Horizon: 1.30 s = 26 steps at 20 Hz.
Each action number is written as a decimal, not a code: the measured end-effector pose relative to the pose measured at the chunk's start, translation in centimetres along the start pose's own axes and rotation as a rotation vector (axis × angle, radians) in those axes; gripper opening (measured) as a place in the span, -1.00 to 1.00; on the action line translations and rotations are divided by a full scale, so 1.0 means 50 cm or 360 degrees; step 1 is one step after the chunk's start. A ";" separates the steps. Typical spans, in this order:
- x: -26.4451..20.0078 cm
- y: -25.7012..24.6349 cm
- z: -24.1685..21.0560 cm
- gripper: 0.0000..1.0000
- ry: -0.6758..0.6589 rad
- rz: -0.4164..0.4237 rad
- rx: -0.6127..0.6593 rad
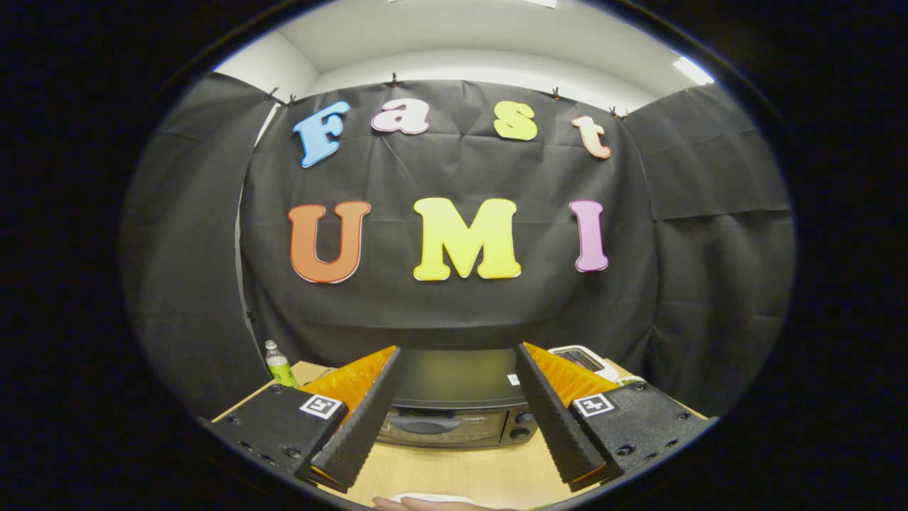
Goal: Open the toaster oven, put the food inside, and close the toaster oven door.
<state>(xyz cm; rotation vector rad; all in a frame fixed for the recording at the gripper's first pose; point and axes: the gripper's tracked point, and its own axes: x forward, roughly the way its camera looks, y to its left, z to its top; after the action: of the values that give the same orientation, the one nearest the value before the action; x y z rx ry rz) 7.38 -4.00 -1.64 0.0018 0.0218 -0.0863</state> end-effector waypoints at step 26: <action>0.225 0.068 -0.340 1.00 0.0459 -0.0053 -0.0019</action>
<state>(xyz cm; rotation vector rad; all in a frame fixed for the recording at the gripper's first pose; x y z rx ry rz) 18.49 -1.53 -18.90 0.0022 0.3103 -0.1190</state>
